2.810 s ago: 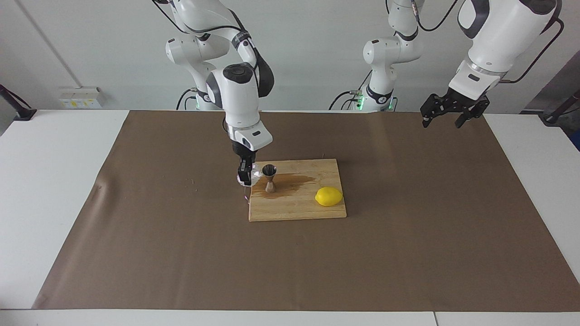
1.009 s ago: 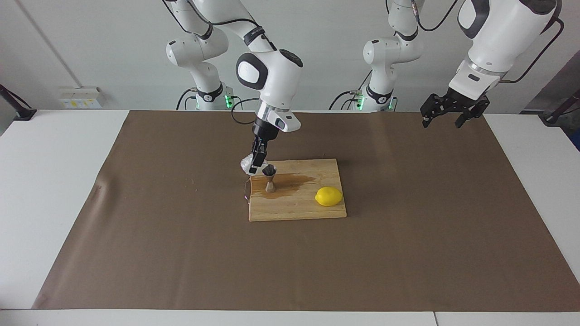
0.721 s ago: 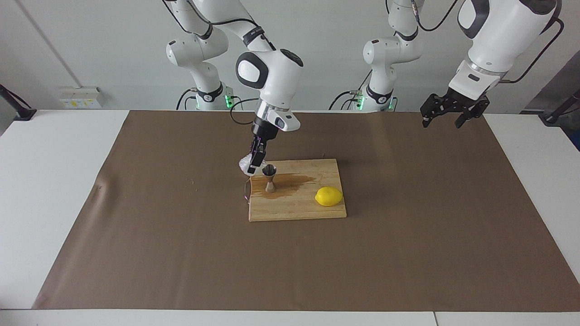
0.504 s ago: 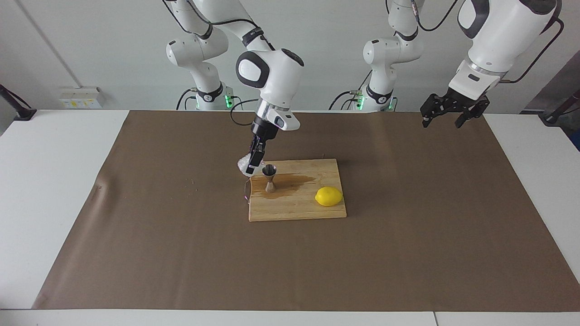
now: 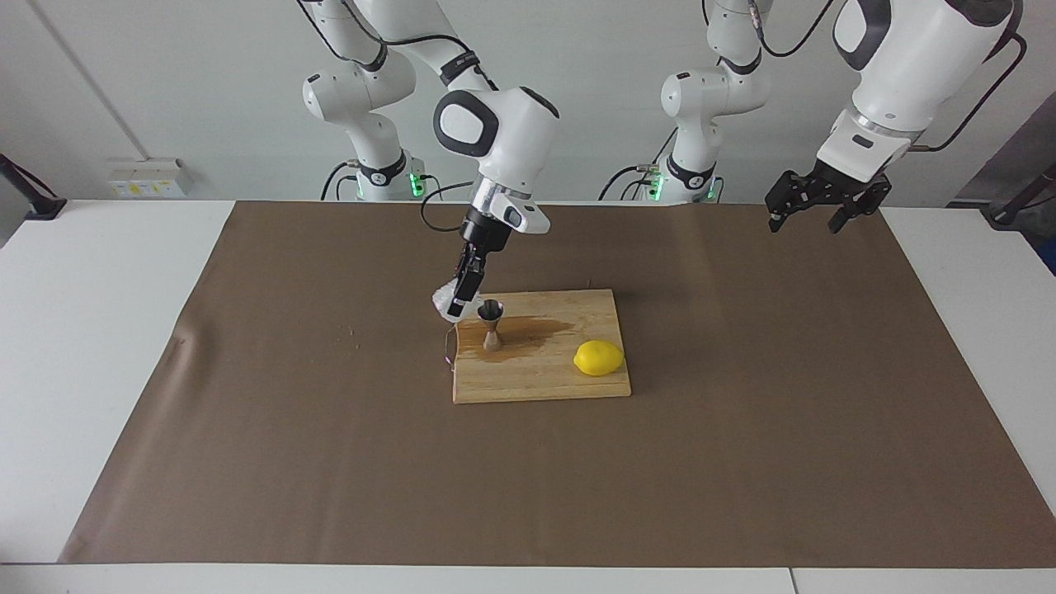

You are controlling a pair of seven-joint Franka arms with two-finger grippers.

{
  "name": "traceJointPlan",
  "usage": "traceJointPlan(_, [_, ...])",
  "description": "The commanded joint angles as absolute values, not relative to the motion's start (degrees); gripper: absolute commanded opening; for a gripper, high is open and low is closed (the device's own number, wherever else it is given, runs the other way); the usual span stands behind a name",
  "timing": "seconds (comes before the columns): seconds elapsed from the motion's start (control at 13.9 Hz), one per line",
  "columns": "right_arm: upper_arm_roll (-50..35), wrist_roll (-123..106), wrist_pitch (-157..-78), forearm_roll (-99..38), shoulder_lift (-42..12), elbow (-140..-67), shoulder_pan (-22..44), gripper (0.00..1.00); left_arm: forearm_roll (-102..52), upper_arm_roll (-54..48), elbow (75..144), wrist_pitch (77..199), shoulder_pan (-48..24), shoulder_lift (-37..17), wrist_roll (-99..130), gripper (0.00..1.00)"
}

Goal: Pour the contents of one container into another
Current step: 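Tilt the clear cup with the right gripper to pour into the metal cup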

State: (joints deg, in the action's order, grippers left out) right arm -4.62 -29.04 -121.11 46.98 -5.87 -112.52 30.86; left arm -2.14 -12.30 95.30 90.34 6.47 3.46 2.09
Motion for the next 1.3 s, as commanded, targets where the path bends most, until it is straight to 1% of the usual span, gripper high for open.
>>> traceJointPlan(0.0, [-4.66, -25.24, -122.52, 50.87, -4.4, -114.6, 31.11, 0.0, -2.37, -12.48, 96.06, 89.91, 7.12, 4.39, 1.49, 1.0])
traceJointPlan(0.29, [-4.75, -23.82, -123.31, 51.77, -4.13, -115.22, 31.11, 0.0, -2.46, -12.48, 95.98, 89.91, 7.12, 4.39, 1.49, 1.0])
traceJointPlan(0.94, [-4.75, -21.01, -125.41, 53.79, -2.73, -119.0, 31.11, 0.0, -2.37, -12.48, 96.06, 89.83, 7.12, 4.39, 1.49, 1.0])
traceJointPlan(1.22, [-4.83, -19.43, -126.04, 53.79, -2.81, -119.36, 31.03, 0.0, -2.37, -12.48, 96.06, 89.91, 7.12, 4.39, 1.49, 1.0])
